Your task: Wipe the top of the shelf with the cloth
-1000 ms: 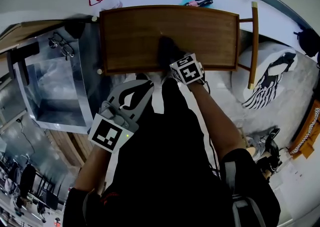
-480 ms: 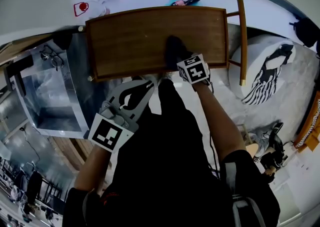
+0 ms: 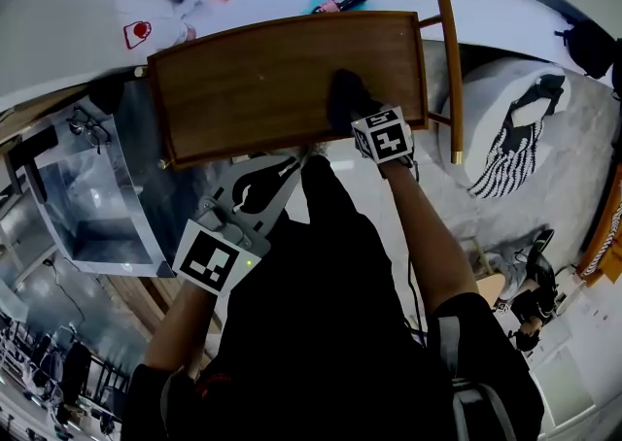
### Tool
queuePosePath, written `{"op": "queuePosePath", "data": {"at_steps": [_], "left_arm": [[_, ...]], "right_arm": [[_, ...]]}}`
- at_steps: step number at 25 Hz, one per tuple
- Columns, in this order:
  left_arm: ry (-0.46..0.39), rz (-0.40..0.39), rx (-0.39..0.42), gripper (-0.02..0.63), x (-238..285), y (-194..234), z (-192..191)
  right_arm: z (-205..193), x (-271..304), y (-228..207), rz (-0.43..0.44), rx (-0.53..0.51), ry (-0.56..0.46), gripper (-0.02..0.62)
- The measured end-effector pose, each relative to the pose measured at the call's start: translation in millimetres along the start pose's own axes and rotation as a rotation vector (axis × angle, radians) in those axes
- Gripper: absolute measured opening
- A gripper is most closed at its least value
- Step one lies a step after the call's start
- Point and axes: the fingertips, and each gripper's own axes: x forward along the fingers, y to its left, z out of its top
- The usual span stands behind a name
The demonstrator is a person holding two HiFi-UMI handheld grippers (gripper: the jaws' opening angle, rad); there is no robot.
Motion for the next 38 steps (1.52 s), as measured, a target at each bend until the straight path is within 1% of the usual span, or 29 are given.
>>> {"op": "queuePosePath", "data": {"at_steps": [6,11,20,30,38], "left_arm": [[0.003,-0.017,0.013,0.032,16,-6,7],[0.006,-0.033,0.016,0.032,28,-10,11],[0.006,-0.059,0.031,0.032,45,-14,22],[-0.001,-0.074,0.040,0.032,49,-15,29],[-0.021,-0.047,0.050,0.032,32,-6,37]], "right_arm": [[-9,-11,-29,-0.036,0.041,-0.003,0.050],[-14,-19,-51,-0.070,0.055,-0.008,0.049],[-20,-33,-77,-0.114,0.078,0.001,0.049],[-21,-44,-90,-0.154,0.092,-0.004,0.049],[-10,-57,-89,-0.185,0.078,-0.030,0.049]]}}
